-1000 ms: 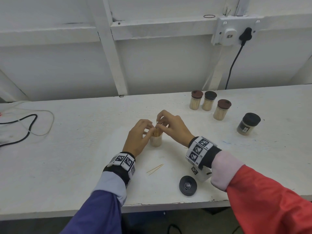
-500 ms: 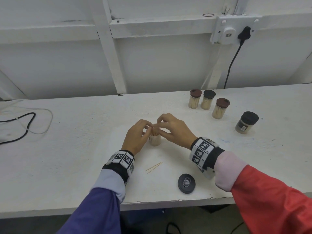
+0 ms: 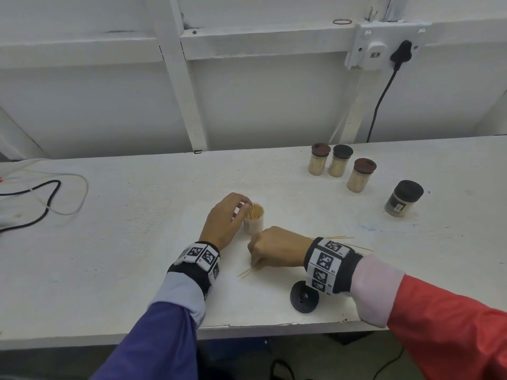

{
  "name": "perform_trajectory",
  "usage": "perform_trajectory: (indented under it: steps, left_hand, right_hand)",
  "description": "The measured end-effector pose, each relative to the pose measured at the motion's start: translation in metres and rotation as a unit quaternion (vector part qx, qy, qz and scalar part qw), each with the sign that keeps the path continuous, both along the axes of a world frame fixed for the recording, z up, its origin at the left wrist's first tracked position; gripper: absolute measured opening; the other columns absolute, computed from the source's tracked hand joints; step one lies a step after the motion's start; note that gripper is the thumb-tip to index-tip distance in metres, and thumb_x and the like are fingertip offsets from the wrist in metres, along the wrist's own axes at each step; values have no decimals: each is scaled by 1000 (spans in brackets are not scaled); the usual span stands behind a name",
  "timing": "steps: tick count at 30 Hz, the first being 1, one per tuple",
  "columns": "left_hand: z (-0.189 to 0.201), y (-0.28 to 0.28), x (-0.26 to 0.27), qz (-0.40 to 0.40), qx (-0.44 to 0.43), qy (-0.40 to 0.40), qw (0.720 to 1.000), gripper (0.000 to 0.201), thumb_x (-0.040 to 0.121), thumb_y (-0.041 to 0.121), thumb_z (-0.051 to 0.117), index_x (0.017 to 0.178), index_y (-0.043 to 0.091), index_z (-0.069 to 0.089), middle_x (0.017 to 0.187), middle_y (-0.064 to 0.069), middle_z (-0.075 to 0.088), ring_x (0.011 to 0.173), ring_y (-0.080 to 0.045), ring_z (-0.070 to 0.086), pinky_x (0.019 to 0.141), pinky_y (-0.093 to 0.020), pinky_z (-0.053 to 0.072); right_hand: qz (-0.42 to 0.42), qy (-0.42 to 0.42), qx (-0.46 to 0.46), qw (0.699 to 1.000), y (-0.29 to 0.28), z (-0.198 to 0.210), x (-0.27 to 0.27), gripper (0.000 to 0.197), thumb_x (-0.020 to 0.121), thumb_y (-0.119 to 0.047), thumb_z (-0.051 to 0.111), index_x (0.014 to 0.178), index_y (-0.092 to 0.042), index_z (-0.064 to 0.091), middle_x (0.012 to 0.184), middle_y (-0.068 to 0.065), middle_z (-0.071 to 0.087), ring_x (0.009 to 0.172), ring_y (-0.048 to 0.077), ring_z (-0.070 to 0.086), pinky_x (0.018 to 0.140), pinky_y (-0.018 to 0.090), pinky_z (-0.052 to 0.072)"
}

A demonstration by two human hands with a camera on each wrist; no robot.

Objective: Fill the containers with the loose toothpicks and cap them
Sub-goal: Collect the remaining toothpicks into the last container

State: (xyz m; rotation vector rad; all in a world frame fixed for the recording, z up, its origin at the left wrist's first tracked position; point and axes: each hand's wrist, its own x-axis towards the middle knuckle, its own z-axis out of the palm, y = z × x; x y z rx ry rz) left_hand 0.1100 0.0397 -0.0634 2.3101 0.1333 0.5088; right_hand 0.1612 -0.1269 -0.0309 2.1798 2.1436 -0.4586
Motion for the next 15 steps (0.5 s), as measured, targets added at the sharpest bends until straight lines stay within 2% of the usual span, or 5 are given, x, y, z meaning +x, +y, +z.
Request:
perform_trajectory:
  steps: [2,5,9,15]
  left_hand:
    - [0,0,0,0,-2,2,1000,13,100,17,51,100,18,63,104,9,64,94,-6,60,73,-16,46]
    - [0,0,0,2,-11,9,1000,15,101,18,49,104,21,63,106,11,63,95,-6,59,76,-20,46]
    - [0,1,0,1,-23,13,1000,17,102,19,47,110,20,61,106,12,64,94,-7,59,79,-26,47]
    - [-1,1,0,1,-27,16,1000,16,102,20,47,111,21,61,106,13,64,94,-6,60,81,-31,51]
  right_hand:
    - [-5,1,-8,1000,0,1,0,15,89,-13,59,95,-13,74,96,4,68,89,25,61,66,29,35]
    - [-33,14,-25,999,-2,-2,0,13,90,-16,56,95,-12,67,100,3,65,89,23,59,68,30,39]
    - [-61,35,-75,995,-4,-4,0,13,90,-19,55,98,-10,59,104,5,58,92,25,56,69,30,37]
    - [-61,13,-51,997,-4,0,1,12,90,-18,56,96,-12,63,97,5,66,84,25,59,67,28,36]
